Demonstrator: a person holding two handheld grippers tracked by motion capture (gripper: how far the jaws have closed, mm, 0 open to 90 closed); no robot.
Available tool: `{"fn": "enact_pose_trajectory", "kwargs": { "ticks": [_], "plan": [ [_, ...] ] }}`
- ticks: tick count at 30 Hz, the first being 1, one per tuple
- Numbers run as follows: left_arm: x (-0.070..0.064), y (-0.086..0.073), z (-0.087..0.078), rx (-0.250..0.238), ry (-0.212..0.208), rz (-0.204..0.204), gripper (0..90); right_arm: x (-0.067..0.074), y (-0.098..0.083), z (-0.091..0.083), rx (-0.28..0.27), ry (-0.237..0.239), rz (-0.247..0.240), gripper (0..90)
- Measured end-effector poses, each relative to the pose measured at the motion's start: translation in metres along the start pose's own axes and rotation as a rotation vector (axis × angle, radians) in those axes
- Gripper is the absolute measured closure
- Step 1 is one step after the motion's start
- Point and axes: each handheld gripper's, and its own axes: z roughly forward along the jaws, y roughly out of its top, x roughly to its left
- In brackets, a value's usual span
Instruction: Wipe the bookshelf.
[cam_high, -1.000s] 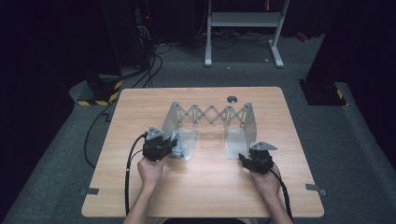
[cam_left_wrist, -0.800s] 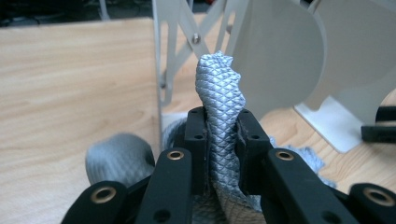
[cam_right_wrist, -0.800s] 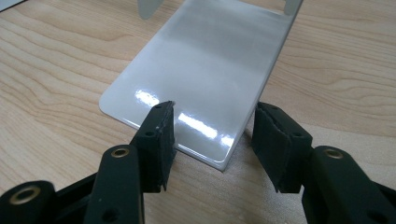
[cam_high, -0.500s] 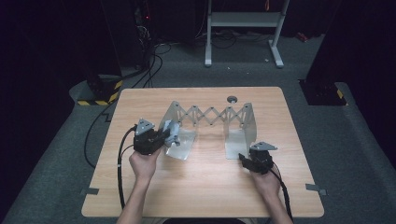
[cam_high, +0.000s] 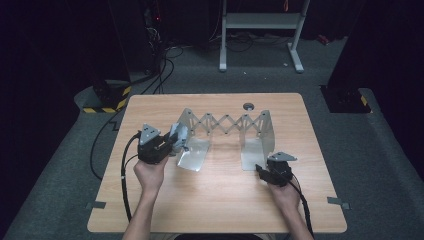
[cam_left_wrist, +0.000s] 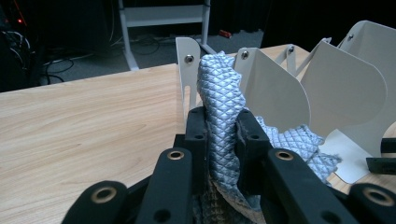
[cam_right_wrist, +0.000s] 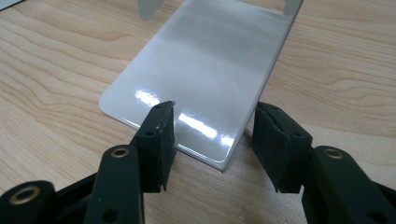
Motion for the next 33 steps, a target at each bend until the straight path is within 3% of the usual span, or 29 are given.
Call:
{"fn": "enact_pose_trajectory", "kwargs": {
  "ticks": [8,28,33],
  "plan": [
    [0.004,-0.013,-0.004,-0.005,-0.011,-0.046,77.8,0.0,0.0,0.0,0.0,0.001,0.0,49.3],
    [0.002,-0.051,0.026,0.115,0.018,-0.056,78.6,0.0,0.0,0.0,-0.001,0.0,-0.002,49.3],
    [0.005,-0.062,0.033,0.145,0.025,-0.074,78.7,0.0,0.0,0.0,-0.001,0.0,-0.001,49.3]
  ]
}}
